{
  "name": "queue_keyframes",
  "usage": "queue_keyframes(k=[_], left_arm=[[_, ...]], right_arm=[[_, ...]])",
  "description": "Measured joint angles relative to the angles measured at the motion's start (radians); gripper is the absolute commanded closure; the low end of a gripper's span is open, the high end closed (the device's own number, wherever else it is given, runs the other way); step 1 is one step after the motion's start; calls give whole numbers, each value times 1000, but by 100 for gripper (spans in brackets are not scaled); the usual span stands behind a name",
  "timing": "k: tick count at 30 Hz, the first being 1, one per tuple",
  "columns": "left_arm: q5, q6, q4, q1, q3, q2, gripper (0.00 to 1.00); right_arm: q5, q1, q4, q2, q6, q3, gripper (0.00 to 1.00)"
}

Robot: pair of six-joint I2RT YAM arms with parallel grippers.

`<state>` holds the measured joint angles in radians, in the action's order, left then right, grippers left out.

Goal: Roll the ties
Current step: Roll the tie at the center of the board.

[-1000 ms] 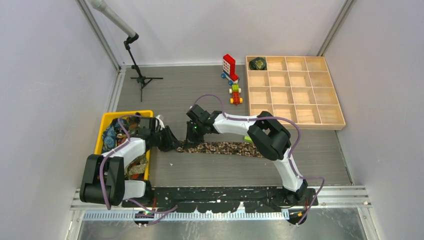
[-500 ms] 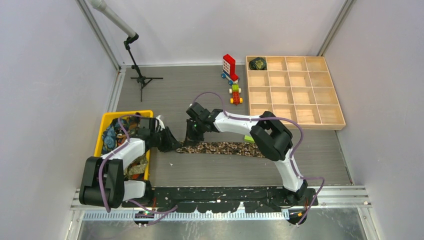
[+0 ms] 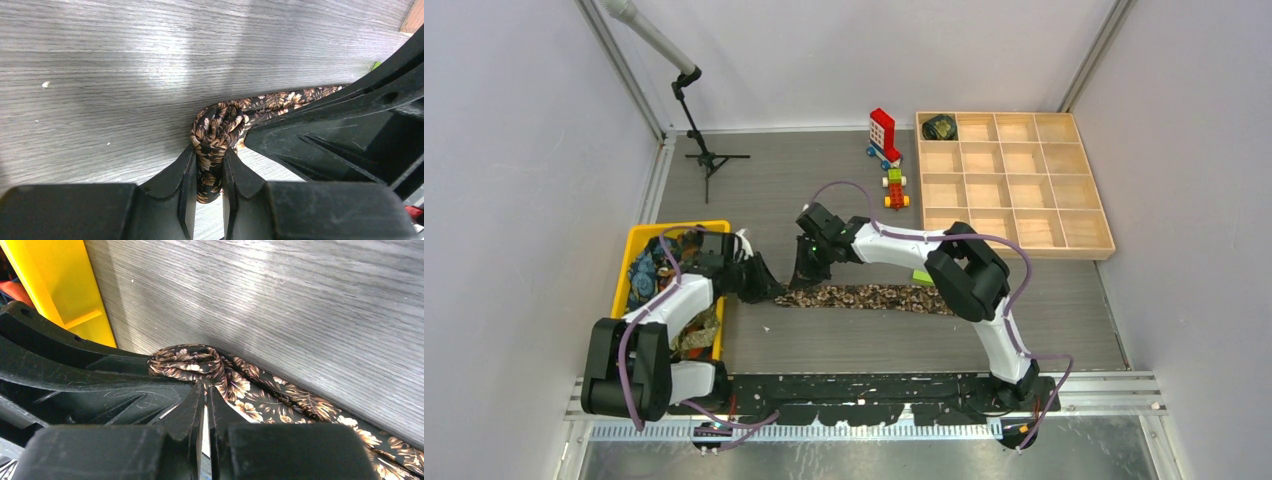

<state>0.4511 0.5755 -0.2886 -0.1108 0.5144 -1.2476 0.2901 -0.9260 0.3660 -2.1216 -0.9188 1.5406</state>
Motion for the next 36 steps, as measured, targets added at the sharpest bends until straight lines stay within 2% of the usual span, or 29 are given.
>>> queue_keyframes(k=[17, 36], left_arm=[[-105, -27, -119, -27, 90, 11, 100], [-260, -44, -244, -127, 181, 14, 100]], right_arm=[[0, -16, -9, -26, 0, 0, 88], [15, -29, -31, -62, -8, 28, 88]])
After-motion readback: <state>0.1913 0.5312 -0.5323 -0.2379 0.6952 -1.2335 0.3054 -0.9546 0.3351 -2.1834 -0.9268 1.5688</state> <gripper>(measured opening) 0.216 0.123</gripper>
